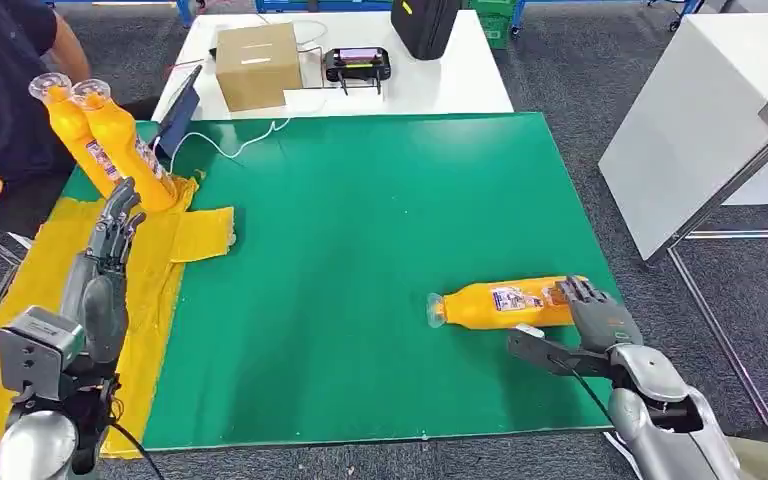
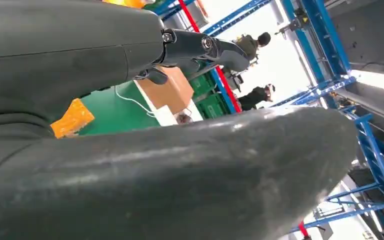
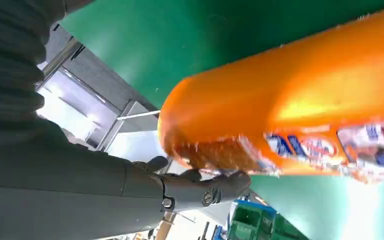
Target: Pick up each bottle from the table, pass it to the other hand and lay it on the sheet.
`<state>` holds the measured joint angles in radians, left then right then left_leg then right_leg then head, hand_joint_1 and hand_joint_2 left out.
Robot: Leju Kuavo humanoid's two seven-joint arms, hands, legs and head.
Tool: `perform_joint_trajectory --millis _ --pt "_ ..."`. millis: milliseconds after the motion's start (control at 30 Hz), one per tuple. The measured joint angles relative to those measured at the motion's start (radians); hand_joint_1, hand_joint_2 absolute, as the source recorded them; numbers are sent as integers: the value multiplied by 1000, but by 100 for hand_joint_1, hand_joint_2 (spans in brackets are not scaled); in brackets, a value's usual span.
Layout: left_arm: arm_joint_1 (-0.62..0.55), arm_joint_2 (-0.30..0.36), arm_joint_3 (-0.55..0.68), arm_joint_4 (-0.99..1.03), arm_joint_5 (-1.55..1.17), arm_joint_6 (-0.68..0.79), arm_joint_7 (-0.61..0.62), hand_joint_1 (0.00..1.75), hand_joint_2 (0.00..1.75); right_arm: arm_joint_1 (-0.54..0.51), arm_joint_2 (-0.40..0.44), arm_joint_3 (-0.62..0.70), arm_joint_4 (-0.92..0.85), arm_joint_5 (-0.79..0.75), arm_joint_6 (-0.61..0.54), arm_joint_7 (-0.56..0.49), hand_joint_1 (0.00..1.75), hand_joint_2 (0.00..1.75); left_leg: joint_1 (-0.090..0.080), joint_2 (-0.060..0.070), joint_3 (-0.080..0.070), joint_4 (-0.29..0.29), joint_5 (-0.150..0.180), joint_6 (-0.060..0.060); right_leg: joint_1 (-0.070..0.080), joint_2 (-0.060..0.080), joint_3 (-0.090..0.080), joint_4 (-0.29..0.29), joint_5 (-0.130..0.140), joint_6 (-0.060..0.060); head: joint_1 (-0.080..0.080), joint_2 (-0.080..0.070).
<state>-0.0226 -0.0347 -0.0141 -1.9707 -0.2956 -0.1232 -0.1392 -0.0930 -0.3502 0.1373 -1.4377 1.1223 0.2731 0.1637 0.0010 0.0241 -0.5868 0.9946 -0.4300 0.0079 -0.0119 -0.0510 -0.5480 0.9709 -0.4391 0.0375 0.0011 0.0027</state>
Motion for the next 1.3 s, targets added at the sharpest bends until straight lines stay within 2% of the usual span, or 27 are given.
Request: perform_joint_trajectory --millis 467,500,700,833,867,1167,1300 --pt "-16 2 -1 9 7 2 -8 0 0 -105 34 47 177 93 -17 -10 0 175 0 0 2 0 0 0 0 0 1 0 0 0 0 0" --pt "-23 2 -1 12 15 -5 -2 0 0 -121 35 56 190 95 1 -21 175 175 0 1 3 0 0 0 0 0 2 0 0 0 0 0" --pt "-100 2 -33 42 46 -27 38 0 0 -208 11 157 275 80 148 -119 175 175 1 3 13 0 -1 0 0 3 6 -1 0 0 2 0" --pt "-127 2 -50 55 49 -26 40 0 0 -223 -2 210 308 74 165 -132 175 175 0 3 14 0 -1 0 1 3 10 -1 0 -1 3 0" --pt "-131 2 -52 58 49 -26 43 0 0 -225 -5 219 314 72 166 -133 175 175 1 4 15 0 -1 0 1 3 11 -1 0 -1 -3 0" --pt "-139 3 -68 71 63 -26 42 0 0 -241 -24 257 338 55 170 -137 175 175 1 5 17 0 -1 0 1 4 11 -1 0 -1 -2 0" --pt "-140 6 -75 96 80 -24 25 0 0 -248 -27 281 368 41 153 -145 175 175 1 5 23 0 -5 0 1 4 9 -2 -2 -1 -2 0"
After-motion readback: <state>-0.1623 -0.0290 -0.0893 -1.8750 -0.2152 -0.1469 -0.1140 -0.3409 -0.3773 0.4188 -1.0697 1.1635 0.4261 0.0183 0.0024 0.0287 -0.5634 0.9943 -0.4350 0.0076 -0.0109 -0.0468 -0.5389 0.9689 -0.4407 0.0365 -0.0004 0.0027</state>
